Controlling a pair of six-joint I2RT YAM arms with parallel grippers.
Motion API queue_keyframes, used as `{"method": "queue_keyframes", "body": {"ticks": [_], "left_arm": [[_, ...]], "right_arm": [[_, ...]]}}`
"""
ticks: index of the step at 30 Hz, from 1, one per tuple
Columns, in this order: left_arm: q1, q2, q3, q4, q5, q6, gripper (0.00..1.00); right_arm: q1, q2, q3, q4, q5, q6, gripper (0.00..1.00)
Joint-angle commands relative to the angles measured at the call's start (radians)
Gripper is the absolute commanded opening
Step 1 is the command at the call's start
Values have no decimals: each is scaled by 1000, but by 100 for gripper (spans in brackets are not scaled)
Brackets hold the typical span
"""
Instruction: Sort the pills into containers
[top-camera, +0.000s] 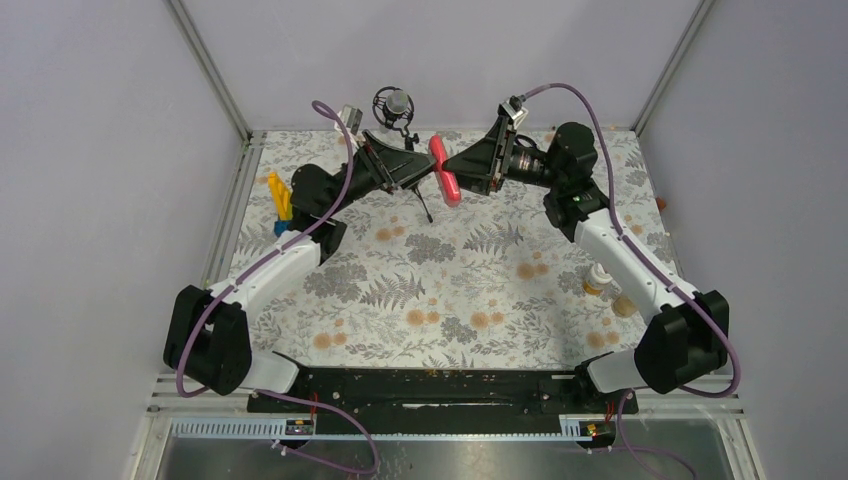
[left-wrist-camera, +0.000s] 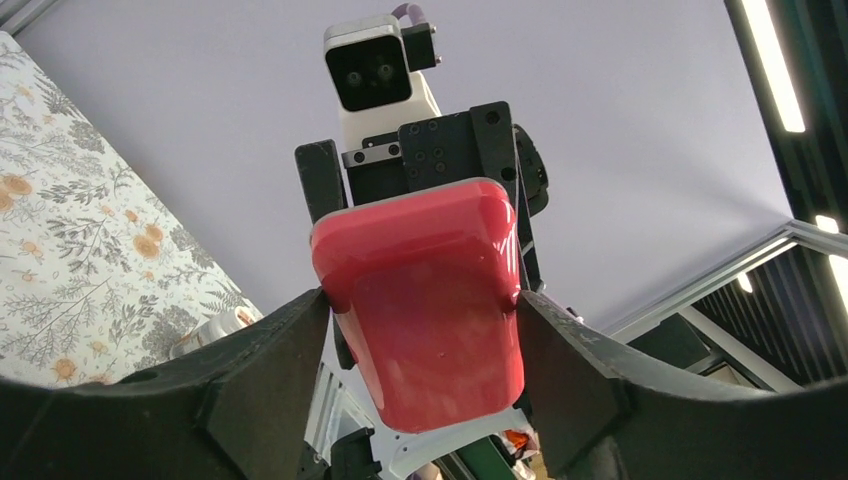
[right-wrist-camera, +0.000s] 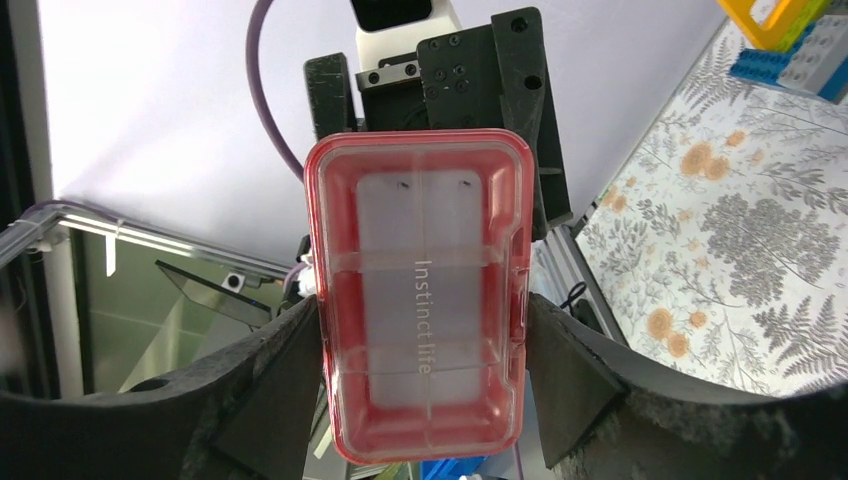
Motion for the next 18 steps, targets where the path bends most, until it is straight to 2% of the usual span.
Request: {"method": "queue_keyframes", "body": {"ticks": [1,9,18], "left_arm": [[-7,-8,51,24,38,31,73],[-8,15,87,-74,19,61,87],[-10,53,108,-95,26,63,85]], "right_arm": [[1,-34,65,-161,30,-143,22],[2,-26,88,-278,16,-264,20],[3,-16,117,-298,-43,-281,17]]}}
